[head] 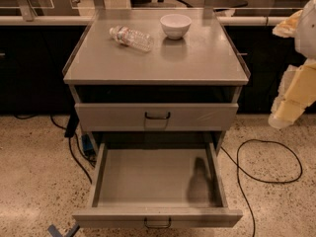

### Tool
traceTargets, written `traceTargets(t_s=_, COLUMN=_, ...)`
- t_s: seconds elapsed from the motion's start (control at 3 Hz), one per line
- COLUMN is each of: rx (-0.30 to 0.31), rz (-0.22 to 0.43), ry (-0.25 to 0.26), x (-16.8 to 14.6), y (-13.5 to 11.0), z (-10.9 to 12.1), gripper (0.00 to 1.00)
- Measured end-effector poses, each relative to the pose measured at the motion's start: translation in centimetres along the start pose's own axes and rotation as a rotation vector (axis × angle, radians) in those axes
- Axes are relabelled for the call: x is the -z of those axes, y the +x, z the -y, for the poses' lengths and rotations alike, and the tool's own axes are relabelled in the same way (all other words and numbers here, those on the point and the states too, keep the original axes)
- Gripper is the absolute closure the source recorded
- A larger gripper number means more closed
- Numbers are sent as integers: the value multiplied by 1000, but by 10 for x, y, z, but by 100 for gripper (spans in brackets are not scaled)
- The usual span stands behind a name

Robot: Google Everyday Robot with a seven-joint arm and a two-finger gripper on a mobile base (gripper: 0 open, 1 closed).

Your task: Close middle drawer

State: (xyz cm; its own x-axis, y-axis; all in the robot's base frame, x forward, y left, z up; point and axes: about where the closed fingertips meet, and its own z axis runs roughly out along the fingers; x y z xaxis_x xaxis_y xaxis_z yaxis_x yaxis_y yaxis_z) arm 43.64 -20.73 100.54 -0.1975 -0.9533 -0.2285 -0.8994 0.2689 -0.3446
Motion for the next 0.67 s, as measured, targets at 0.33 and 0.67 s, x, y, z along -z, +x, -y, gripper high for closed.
traceTargets(t_s=0.33, rx=14, rz=3, ry=14, x=-5, y=1, z=-6, gripper=0)
traceTargets(t_s=0.67, rx=11, rz=-3, ry=19, x=-21, y=5, z=-20, gripper=0)
